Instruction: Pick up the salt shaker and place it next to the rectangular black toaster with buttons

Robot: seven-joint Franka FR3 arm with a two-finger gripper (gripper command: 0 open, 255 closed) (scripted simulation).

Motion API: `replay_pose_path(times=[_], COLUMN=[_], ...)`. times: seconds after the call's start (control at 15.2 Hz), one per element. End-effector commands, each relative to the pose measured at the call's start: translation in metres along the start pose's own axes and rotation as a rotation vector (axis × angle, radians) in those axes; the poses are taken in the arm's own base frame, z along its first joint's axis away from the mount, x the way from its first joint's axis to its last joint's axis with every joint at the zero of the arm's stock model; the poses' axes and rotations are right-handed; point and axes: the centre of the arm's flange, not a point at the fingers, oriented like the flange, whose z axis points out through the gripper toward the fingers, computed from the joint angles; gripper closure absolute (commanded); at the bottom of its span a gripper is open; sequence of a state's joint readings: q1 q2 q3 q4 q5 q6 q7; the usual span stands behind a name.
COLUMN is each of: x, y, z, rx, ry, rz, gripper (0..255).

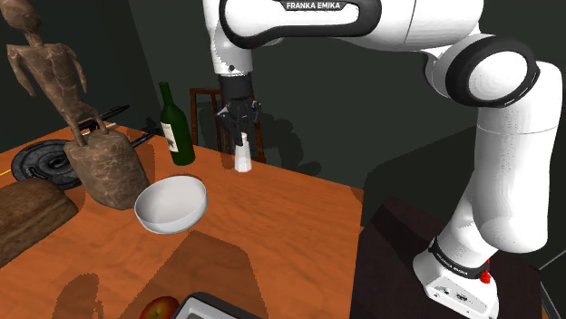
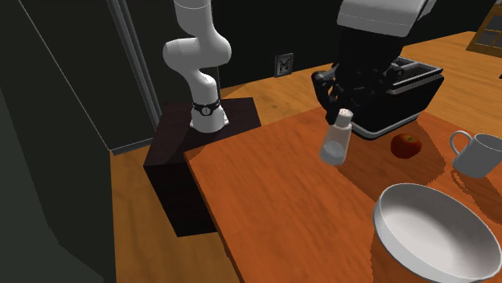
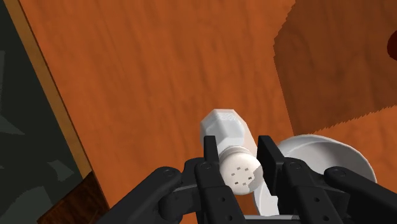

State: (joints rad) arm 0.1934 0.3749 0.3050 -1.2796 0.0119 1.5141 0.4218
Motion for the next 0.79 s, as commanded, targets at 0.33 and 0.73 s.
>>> replay_pose_path(times=[0.33,0.73], x=[-0.007,-0.012], y=[-0.002,-0.004], z=[-0.036,-0.067], rx=[0.0,0.0], ry=[-0.001,-0.001], rz=[0.0,0.0], gripper=[255,255])
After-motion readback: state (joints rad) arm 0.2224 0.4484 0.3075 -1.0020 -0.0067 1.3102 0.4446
